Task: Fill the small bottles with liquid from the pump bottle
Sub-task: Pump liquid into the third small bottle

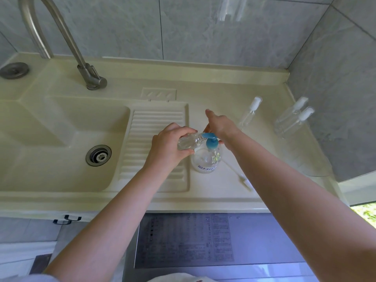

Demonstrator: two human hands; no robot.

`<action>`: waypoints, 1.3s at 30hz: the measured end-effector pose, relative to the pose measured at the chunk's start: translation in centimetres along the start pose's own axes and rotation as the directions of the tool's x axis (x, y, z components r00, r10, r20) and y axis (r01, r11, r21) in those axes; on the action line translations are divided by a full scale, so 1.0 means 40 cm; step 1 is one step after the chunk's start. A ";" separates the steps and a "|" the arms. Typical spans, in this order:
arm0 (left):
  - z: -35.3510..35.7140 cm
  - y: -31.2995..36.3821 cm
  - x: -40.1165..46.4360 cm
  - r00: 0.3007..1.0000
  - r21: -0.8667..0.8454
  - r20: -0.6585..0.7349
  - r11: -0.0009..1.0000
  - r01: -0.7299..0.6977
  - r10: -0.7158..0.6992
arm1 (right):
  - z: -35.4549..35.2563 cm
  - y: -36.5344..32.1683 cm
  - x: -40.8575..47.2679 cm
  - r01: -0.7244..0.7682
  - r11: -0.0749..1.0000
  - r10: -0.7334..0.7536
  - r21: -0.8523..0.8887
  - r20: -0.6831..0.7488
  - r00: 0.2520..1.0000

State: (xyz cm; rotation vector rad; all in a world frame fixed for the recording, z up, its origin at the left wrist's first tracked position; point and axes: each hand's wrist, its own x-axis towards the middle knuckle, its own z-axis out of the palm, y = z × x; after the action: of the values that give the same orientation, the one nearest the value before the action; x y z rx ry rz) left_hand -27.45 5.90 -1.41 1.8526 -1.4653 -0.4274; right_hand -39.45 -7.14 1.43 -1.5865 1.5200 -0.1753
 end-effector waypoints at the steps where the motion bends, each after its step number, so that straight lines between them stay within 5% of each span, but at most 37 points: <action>1: 0.000 -0.001 0.002 1.000 0.000 0.001 1.000 -0.001 0.001 | 0.003 0.001 0.004 0.006 1.000 -0.006 -0.010 -0.020 1.000; 8: 0.014 -0.012 0.003 1.000 -0.009 0.014 1.000 0.005 -0.004 | 0.044 0.042 0.029 0.021 0.999 -0.027 -0.044 -0.131 0.991; 15: 0.007 -0.014 0.007 1.000 -0.013 -0.004 1.000 -0.009 0.009 | 0.014 0.026 0.025 0.024 0.997 -0.022 0.076 -0.026 0.999; 23: 0.013 -0.012 0.003 1.000 0.005 0.021 1.000 -0.012 0.012 | 0.047 0.048 0.035 0.019 1.000 -0.022 -0.023 -0.161 0.987; 32: 0.002 -0.002 0.004 1.000 -0.014 0.000 1.000 -0.014 0.014 | 0.013 0.024 0.015 0.030 0.997 -0.027 0.069 -0.036 0.999; 39: 0.002 0.004 0.001 1.000 -0.022 0.022 1.000 0.017 -0.016 | 0.031 0.042 0.020 0.088 0.996 -0.089 -0.011 -0.118 0.989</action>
State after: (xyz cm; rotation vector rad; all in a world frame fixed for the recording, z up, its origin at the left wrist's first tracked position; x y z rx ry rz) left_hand -27.60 5.84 -1.33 1.8492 -1.4547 -0.4713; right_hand -39.70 -6.93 -0.78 -1.6743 1.5420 -0.3206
